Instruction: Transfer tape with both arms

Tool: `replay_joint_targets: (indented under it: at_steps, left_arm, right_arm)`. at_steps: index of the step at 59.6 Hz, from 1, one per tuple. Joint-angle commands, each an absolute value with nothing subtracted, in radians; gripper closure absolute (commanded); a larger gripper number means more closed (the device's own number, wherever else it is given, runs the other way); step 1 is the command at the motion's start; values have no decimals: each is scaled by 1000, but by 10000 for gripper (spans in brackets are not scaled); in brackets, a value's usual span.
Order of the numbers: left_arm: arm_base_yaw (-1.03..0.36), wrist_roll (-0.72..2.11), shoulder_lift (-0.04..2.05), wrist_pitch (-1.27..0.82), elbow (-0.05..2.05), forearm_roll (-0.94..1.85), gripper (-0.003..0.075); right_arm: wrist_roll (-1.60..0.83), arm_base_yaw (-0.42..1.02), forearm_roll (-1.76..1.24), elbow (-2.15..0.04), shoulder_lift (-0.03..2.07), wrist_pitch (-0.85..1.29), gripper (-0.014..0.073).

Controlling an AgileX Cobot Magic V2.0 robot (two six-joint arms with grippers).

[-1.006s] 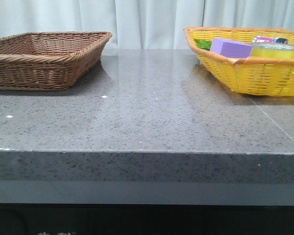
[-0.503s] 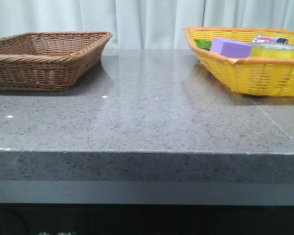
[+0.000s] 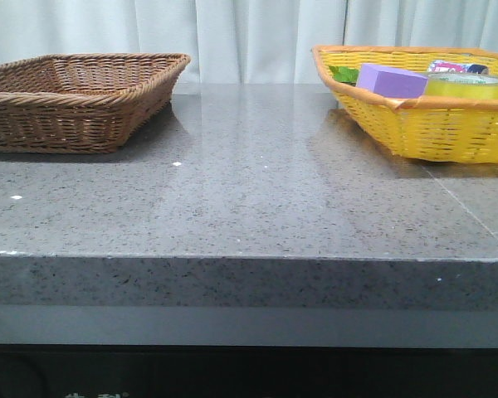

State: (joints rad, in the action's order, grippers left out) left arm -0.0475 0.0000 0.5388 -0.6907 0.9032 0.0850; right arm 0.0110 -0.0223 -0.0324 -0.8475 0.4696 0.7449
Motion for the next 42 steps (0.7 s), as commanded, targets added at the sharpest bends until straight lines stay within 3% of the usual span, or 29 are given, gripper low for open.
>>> replay_joint_targets:
  at_steps: [1, 42]
  left_arm:
    - [-44, -10, 608, -638, 936, 96, 740]
    - [-44, -10, 793, -670, 936, 95, 739]
  right_arm:
    - [8, -28, -22, -890, 544, 692, 662]
    - [8, -28, -21, -890, 697, 692, 657]
